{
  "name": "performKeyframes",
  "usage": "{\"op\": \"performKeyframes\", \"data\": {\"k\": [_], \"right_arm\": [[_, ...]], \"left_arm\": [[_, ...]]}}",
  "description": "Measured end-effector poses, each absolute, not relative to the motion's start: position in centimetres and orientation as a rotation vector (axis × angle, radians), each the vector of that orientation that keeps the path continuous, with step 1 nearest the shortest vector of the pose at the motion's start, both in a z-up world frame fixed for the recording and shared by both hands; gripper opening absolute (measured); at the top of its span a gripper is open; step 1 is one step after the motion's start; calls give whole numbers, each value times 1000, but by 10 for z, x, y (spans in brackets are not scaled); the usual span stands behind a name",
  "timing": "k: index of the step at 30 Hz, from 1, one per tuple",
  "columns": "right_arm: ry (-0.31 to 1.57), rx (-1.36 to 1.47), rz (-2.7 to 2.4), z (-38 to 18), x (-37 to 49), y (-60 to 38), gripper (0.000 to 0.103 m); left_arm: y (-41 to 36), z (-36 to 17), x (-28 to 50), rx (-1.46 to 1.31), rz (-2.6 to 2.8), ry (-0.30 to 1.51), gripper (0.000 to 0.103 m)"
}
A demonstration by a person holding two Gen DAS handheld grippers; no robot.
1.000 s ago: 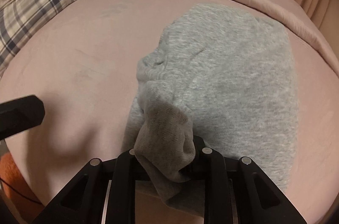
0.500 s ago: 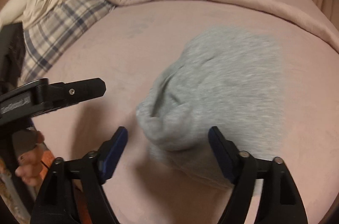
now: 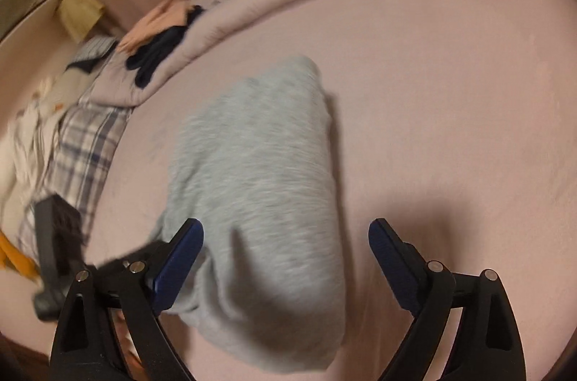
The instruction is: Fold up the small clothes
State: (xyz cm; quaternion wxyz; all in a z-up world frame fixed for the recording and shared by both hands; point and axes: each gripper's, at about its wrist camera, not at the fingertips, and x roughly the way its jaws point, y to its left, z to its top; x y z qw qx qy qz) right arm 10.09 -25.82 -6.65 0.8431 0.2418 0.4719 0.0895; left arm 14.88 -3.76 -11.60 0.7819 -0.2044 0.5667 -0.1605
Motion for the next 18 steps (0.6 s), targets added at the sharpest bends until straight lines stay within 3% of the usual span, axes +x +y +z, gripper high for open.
{"op": "performKeyframes", "data": {"k": [4, 6, 8, 9, 14, 18], "right_arm": [[1060, 585, 256, -95, 115, -253, 93], [1080, 609, 291, -106, 116, -250, 92], [1092, 662, 334, -114, 119, -249, 83], [1098, 699, 357, -118, 119, -249, 79], [1067, 692, 360, -110, 112, -249, 59], [1014, 645, 378, -92, 105, -249, 51]], "left_arm": [[-43, -129, 150, -455, -352, 1219, 98], [-49, -128, 145, -428, -348, 1191, 89], [-56, -128, 144, -448, -399, 1187, 54], [-56, -130, 143, -476, -401, 1190, 54], [-64, -115, 130, -418, -365, 1131, 33], [-80, -94, 117, -320, -353, 1070, 31]]}}
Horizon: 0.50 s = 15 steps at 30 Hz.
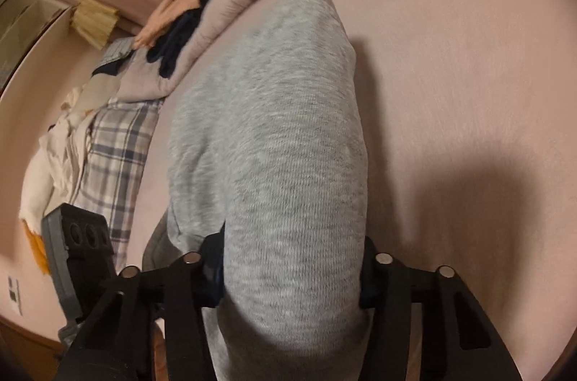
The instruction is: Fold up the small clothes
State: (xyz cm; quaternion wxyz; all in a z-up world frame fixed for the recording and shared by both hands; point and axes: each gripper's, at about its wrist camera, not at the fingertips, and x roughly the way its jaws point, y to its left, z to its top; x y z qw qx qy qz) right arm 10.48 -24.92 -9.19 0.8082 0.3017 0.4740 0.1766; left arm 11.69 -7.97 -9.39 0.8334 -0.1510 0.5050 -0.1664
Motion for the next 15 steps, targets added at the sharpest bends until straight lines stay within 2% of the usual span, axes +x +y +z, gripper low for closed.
{"op": "performKeyframes", "data": {"k": [9, 15], "right_arm": [[859, 519, 408, -34, 99, -242, 51], [824, 493, 437, -22, 110, -242, 51]], "left_arm": [[-77, -39, 95, -273, -354, 909, 32], [-74, -41, 113, -272, -318, 892, 32]]}}
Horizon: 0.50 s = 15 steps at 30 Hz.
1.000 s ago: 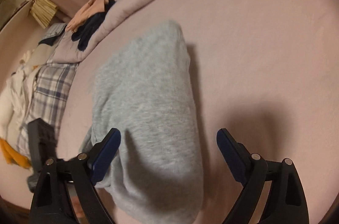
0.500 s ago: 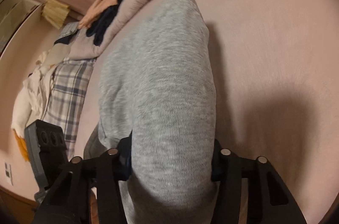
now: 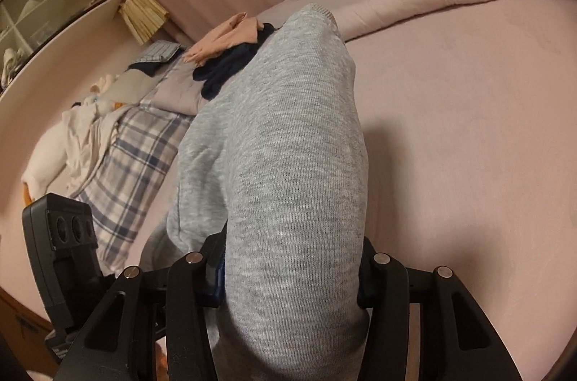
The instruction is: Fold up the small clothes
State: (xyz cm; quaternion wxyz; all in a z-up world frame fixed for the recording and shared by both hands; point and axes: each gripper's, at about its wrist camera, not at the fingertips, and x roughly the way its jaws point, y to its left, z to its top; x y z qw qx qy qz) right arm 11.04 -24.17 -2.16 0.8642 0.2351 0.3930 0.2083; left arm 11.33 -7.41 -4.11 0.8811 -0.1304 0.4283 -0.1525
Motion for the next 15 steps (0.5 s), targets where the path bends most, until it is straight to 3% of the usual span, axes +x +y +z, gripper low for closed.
{"op": "performKeyframes", "data": {"k": [10, 15], "right_arm": [[958, 524, 424, -70, 139, -232, 51], [1012, 515, 381, -87, 140, -232, 55]], "left_arm": [[-75, -100, 154, -237, -252, 1023, 32], [-78, -103, 150, -186, -246, 1014, 39]]}}
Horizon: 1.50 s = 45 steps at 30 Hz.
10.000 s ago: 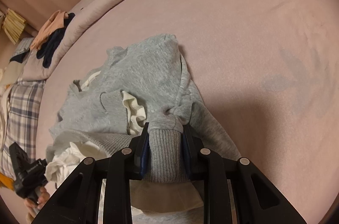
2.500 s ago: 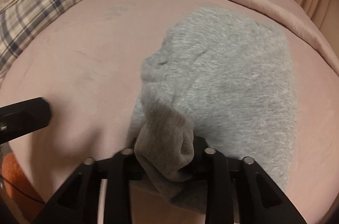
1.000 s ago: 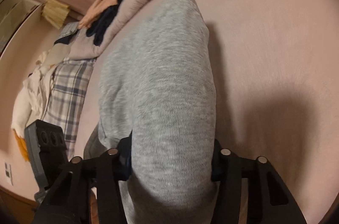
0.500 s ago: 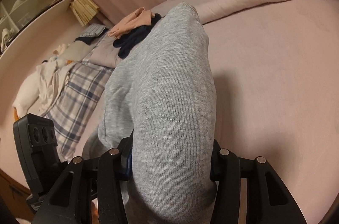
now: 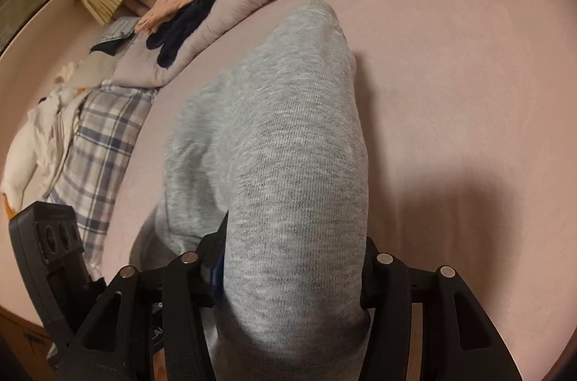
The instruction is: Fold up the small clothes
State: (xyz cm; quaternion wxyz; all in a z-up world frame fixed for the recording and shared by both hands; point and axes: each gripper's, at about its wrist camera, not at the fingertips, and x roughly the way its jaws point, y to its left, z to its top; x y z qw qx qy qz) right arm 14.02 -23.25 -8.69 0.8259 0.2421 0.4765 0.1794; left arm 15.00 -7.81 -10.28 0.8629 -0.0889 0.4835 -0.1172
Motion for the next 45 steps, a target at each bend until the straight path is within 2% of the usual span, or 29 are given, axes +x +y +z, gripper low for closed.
{"op": "performKeyframes", "data": {"k": [3, 4, 5, 6, 8, 9, 11, 19, 29, 45], "right_arm": [[1037, 519, 336, -85, 137, -239, 67], [1038, 496, 302, -81, 134, -240, 70], [1034, 469, 282, -77, 132, -239, 71], [1025, 434, 264, -72, 128, -239, 72], [998, 368, 224, -59, 116, -240, 77], [976, 335, 201, -50, 109, -241, 80], [930, 298, 180, -34, 96, -244, 87], [778, 230, 132, 27, 44, -249, 93], [691, 161, 23, 45, 18, -239, 93], [656, 108, 5, 51, 2, -227, 93]], "left_arm": [[-74, -94, 148, -182, -237, 1019, 61], [-71, -87, 144, -175, -226, 1010, 76], [-69, -80, 140, -166, -212, 989, 86], [-67, -75, 135, -159, -202, 968, 89], [-60, -58, 125, -147, -182, 927, 101], [-56, -54, 121, -148, -178, 913, 103], [-52, -39, 110, -149, -175, 881, 102], [-44, -1, 68, -145, -165, 794, 103], [-35, 15, 30, -208, -187, 765, 103], [-29, 17, 18, -226, -189, 759, 103]]}}
